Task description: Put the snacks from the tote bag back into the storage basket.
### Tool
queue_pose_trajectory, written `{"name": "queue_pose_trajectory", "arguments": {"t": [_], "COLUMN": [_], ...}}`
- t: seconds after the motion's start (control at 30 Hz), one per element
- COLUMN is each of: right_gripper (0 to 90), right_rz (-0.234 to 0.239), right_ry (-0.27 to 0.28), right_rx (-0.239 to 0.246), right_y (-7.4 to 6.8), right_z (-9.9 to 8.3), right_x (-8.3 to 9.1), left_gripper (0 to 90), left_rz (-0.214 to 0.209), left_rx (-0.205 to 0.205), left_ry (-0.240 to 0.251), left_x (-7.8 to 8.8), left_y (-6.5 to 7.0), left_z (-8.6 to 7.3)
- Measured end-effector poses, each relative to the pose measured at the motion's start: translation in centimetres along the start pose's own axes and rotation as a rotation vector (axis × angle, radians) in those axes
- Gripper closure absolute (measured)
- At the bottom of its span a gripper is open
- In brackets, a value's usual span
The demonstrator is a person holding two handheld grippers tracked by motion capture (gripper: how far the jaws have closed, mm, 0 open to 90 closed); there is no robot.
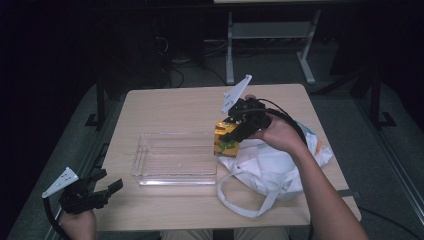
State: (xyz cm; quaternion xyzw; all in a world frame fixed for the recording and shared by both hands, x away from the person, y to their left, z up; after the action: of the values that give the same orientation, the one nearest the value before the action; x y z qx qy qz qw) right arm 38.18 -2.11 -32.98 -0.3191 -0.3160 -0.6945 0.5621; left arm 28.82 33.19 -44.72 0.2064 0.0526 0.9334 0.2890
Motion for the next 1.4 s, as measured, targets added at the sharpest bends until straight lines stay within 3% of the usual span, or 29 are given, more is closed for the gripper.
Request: {"name": "queue_pose_trajectory", "arguments": {"t": [0.47, 1.4], "right_gripper": [52.0, 52.0], "right_rz": [0.039, 0.091], "right_ry": [0.002, -0.021], "right_rx": [0.028, 0.053], "right_y": [-0.9, -2.3], "right_z": [1.6, 2.8], "right_x": [-2.0, -4.9], "left_gripper": [12.6, 12.7], "left_rz": [0.002, 0.002], "left_rx": [0.003, 0.007], "left_ry": [-0.001, 0.000], "left_x": [0.1, 0.0], "left_y": [-0.1, -0.1], "left_z": [0.0, 0.0]}}
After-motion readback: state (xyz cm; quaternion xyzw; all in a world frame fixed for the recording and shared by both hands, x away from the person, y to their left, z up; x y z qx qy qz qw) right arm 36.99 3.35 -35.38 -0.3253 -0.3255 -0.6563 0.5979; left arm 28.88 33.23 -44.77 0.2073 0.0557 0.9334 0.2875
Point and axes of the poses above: each handheld gripper's, and its own axes: x roughly backward along the jaws, z roughly out of its top, y roughly to its right, the point moved 9 cm from there along -x, roughly forward along the jaws, and after that the axes turned 2 degrees about -x, right-handed, at the moved point
